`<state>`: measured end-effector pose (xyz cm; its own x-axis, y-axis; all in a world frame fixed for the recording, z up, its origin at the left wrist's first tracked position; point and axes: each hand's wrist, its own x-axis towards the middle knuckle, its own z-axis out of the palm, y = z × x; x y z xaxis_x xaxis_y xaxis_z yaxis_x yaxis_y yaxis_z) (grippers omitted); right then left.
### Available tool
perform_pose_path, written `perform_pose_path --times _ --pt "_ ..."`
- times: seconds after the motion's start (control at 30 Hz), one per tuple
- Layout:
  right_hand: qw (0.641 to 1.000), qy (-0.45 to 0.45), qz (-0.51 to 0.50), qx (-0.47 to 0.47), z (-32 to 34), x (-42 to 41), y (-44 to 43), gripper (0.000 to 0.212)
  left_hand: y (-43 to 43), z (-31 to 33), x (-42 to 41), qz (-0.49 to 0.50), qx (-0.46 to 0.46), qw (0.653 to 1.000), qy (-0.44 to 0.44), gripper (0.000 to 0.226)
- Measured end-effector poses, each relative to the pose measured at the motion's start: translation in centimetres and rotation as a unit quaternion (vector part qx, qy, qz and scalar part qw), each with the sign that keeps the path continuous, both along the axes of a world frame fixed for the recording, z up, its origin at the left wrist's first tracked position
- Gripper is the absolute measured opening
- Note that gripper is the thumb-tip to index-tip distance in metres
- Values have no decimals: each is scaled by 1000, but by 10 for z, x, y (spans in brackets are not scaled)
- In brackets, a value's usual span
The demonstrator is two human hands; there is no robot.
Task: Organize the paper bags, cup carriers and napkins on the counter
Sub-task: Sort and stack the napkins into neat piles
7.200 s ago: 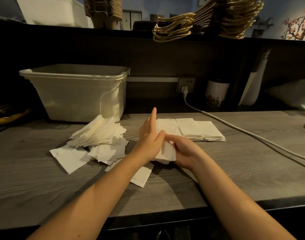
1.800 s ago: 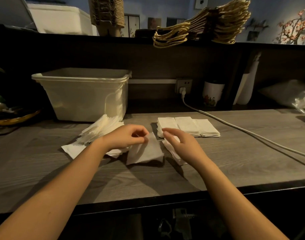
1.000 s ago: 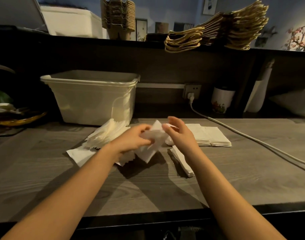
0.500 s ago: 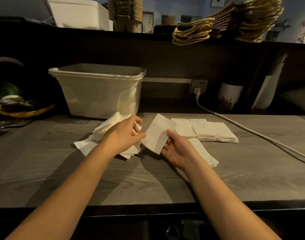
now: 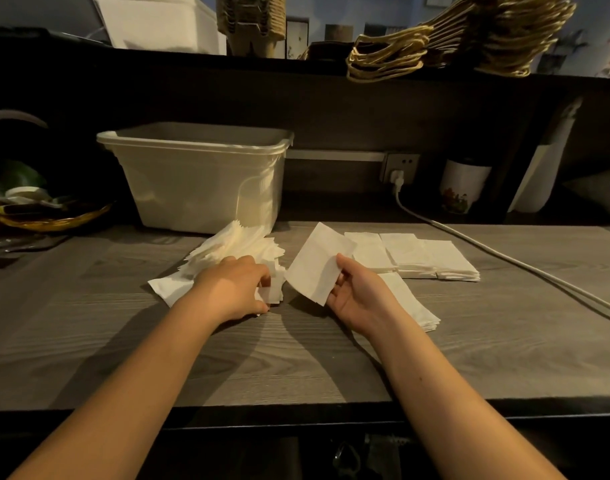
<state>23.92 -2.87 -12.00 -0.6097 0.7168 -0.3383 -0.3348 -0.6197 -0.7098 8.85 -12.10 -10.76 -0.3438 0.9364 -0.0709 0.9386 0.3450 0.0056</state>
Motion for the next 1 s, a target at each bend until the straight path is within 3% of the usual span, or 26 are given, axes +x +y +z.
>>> perform_pose_path --times 0.13,0.43,0.73,0.87,1.0 --pt "1000 3 1 0 -1 0 1 43 4 3 -4 5 29 1000 2 5" --pt "1000 -2 3 -3 -3 0 2 46 3 17 -12 32 97 983 -151 3" --pt "1000 -7 -25 0 -2 -1 3 43 10 27 -15 43 207 962 -173 13" --pt "1000 -5 -25 1 -3 -1 4 42 11 29 -17 71 260 940 -207 14" --pt "999 0 -33 0 -5 -2 5 41 12 35 -20 57 330 896 -291 11"
